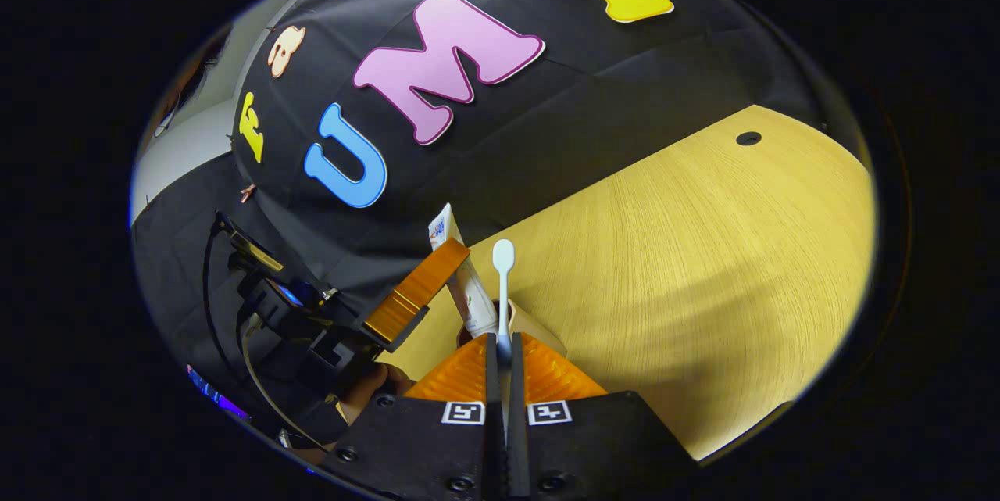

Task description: Put the toothbrush and toothpaste on the desktop into the cup, then pick up the cup and place it on the coaster on the desktop.

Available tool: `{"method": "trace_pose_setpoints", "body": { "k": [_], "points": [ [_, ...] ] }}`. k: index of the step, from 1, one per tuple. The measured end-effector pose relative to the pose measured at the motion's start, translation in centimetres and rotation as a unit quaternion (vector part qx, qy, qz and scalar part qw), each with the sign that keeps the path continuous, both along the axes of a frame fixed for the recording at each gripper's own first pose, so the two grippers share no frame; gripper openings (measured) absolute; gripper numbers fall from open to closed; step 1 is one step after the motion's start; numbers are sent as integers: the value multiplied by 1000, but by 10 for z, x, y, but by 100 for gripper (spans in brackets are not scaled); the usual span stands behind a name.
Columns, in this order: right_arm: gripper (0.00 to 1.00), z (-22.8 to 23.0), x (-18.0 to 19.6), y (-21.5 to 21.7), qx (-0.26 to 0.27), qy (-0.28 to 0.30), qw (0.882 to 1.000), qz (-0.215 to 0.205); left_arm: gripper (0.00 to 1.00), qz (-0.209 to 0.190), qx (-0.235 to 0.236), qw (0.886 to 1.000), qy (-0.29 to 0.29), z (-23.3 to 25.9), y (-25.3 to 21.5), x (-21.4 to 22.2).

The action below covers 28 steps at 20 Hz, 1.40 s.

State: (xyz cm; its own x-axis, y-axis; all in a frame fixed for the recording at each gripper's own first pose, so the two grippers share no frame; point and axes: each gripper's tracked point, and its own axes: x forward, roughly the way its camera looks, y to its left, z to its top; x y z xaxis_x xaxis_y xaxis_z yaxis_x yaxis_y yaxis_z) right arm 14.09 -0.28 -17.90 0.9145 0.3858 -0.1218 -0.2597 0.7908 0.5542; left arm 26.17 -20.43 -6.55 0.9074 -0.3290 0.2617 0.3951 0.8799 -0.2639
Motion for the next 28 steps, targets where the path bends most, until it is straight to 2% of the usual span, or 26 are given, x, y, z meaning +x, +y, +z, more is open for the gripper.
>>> {"method": "trace_pose_setpoints", "body": {
  "k": [5, 6, 7, 15, 16, 17, 18, 19, 21, 24, 25, 26, 28],
  "points": [
    [5, 2, 8, -4, 10, -1, 1000, -5, 29, -5, 22, 1000, 16, -18, -9, 0],
    [5, 1, 9, -7, 8, -1, 1000, -8, 34, -3, 23, 999, 22, -22, -9, 1],
    [5, 0, 11, -9, 7, -2, 1000, -11, 30, -1, 22, 999, 28, -25, -8, 1],
    [5, 10, 16, -19, 19, -10, 999, -26, 35, -11, 16, 998, 52, -46, -10, -5],
    [5, 11, 17, -19, 19, -11, 999, -28, 42, -12, 17, 998, 52, -46, -9, -7],
    [5, 11, 17, -20, 18, -12, 999, -30, 36, -14, 15, 999, 49, -43, -9, -9],
    [5, 13, 17, -20, 17, -14, 999, -32, 48, -17, 14, 999, 47, -42, -9, -11],
    [5, 18, 18, -20, 17, -19, 999, -33, 44, -16, 15, 999, 44, -40, -7, -13],
    [5, 29, 22, -19, 18, -29, 999, -34, 53, -14, 23, 999, 42, -39, -3, -16],
    [5, 50, 28, -14, 21, -53, 998, -33, 58, -13, 31, 999, 40, -33, 6, -26],
    [5, 57, 31, -11, 20, -61, 997, -32, 51, -13, 29, 999, 37, -30, 10, -32],
    [5, 65, 33, -7, 20, -70, 997, -30, 61, -14, 25, 999, 35, -27, 15, -37],
    [5, 79, 37, 3, 22, -87, 996, -24, 64, -15, 15, 999, 35, -24, 27, -50]
  ]
}}
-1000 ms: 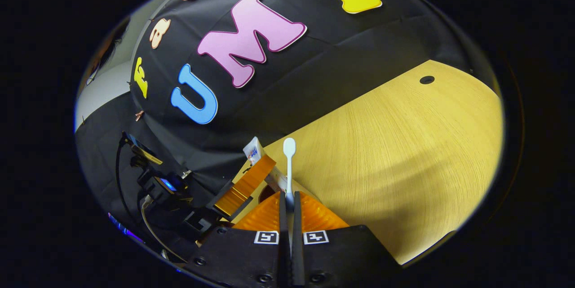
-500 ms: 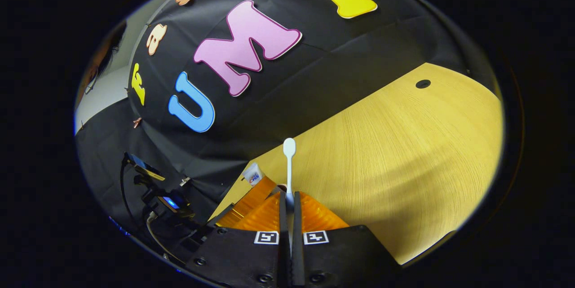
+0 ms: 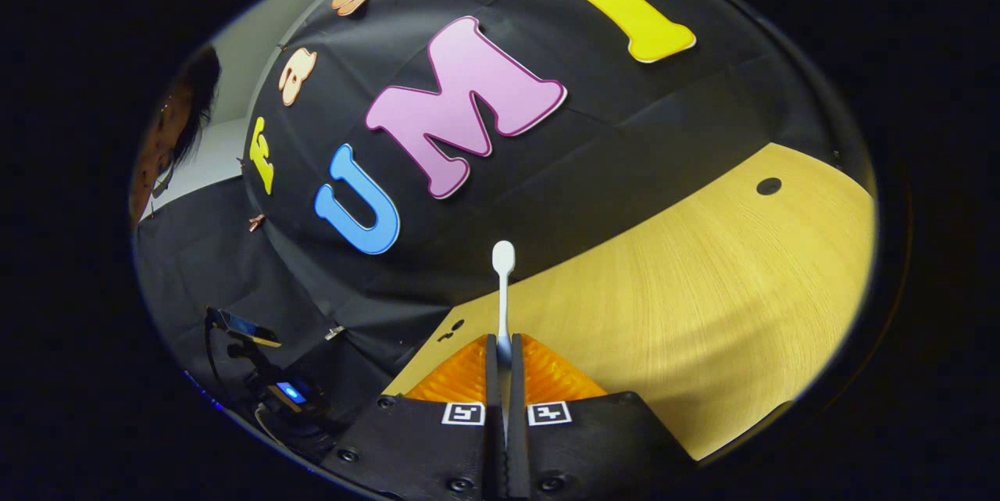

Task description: Put the toothbrush and toothpaste on the desktop into the cup, then pick up the cup and place it on the coaster on the desktop.

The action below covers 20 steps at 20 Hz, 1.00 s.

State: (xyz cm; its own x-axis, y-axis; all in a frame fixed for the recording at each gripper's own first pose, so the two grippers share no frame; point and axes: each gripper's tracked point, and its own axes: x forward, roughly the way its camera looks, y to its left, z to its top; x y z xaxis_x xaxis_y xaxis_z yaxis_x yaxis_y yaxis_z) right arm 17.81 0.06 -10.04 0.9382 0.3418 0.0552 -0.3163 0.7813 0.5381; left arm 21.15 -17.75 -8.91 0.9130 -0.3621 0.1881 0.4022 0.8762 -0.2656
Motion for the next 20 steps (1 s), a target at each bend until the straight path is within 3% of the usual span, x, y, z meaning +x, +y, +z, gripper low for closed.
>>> {"method": "trace_pose_setpoints", "body": {
  "k": [8, 12, 16, 20],
  "points": [
    [5, 60, 10, 52, -12, -84, 996, 34, 65, 20, 14, 999, 33, -32, 55, -28],
    [5, 65, 21, 82, -107, -129, 985, 37, 65, 29, 25, 998, 43, -43, 72, -35],
    [5, 44, 32, 109, -222, -151, 963, 40, 65, 36, 21, 998, 52, -54, 84, -40],
    [5, 19, 47, 113, -289, -150, 945, 34, 65, 44, 20, 997, 60, -64, 93, -41]
  ]
}}
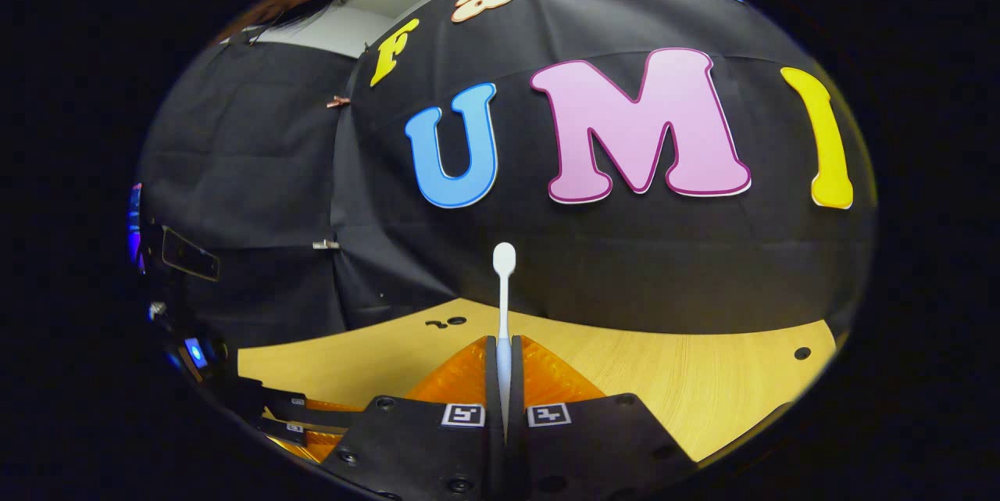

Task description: Put the toothbrush and toothpaste on the desktop into the cup, then pick up the cup and place it on the coaster on the desktop.

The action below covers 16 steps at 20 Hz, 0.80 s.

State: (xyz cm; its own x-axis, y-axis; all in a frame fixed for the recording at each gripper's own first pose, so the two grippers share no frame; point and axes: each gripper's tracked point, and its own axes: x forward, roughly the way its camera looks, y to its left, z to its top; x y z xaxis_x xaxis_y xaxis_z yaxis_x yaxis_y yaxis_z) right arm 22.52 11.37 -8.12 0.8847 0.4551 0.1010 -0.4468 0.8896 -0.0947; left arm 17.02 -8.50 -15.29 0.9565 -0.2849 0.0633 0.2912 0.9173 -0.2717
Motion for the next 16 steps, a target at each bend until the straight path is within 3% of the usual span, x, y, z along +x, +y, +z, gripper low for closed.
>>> {"method": "trace_pose_setpoints", "body": {
  "k": [5, 16],
  "points": [
    [5, -25, 7, 1, -44, 6, 999, -12, 65, 6, -2, 1000, 6, -8, 8, -3],
    [11, -48, 10, -1, -65, 31, 997, -18, 65, 28, -10, 1000, 7, -14, 26, -5]
  ]
}}
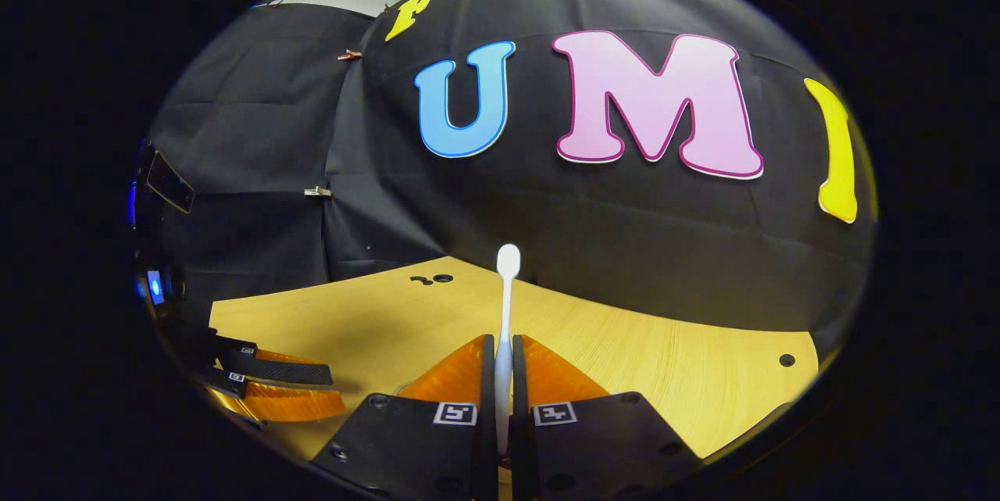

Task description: Put the toothbrush and toothpaste on the desktop into the cup, then pick up the cup and place it on the coaster on the desktop.

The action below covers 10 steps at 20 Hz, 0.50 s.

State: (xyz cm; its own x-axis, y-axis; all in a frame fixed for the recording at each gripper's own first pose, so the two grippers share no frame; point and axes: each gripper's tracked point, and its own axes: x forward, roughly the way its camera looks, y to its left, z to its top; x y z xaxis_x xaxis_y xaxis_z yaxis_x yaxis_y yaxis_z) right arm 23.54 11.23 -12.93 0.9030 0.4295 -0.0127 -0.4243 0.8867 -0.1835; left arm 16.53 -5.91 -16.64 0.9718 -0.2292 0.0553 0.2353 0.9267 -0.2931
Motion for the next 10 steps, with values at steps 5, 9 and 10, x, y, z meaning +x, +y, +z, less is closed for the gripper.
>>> {"method": "trace_pose_setpoints", "body": {
  "k": [5, 9, 10],
  "points": [
    [9, -1, -2, -5, -5, 6, 1000, -1, 65, 0, 2, 1000, 1, -1, 1, -1],
    [14, 4, -9, -7, 4, 14, 1000, 0, 65, -3, 4, 1000, 1, 1, -1, -1],
    [18, 6, -13, -8, 7, 14, 1000, 0, 65, -4, 5, 1000, 1, 0, 0, -1]
  ]
}}
